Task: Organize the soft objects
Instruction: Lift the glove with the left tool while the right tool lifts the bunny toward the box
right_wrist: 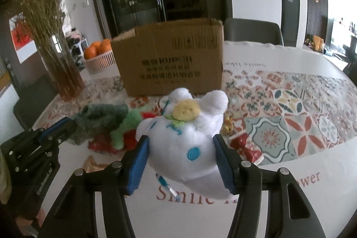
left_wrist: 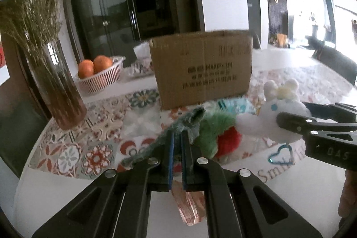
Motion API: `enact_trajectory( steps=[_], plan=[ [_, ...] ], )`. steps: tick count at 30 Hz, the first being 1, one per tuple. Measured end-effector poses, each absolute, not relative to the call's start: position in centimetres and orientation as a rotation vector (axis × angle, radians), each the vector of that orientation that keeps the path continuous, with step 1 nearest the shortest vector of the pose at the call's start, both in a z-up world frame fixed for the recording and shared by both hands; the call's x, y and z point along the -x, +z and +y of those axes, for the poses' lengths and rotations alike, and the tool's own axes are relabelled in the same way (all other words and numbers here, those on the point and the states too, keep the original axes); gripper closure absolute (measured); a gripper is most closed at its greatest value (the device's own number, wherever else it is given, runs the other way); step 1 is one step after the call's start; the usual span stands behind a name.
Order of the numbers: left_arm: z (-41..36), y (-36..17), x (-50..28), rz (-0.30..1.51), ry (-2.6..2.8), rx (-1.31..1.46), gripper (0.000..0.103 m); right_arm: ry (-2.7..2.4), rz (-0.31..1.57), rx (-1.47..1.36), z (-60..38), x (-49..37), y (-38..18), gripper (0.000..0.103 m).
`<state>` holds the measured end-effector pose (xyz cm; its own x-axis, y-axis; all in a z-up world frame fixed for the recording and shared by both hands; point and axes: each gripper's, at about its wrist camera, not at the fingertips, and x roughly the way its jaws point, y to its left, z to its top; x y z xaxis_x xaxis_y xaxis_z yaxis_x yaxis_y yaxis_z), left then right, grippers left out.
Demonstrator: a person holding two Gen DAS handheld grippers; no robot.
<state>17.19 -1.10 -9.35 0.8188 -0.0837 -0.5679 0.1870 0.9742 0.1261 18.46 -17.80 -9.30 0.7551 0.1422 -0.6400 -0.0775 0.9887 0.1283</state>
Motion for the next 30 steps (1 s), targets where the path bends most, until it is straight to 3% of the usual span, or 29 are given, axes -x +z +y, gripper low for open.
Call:
enact_trajectory(
  steps=[30],
  plan=[
    [-1.5,1.0,-17.0,0.25,-0.1,-0.13,0.096,0.087,0.4,-0.15,-19.0,-19.2,0.5,0.045]
  ],
)
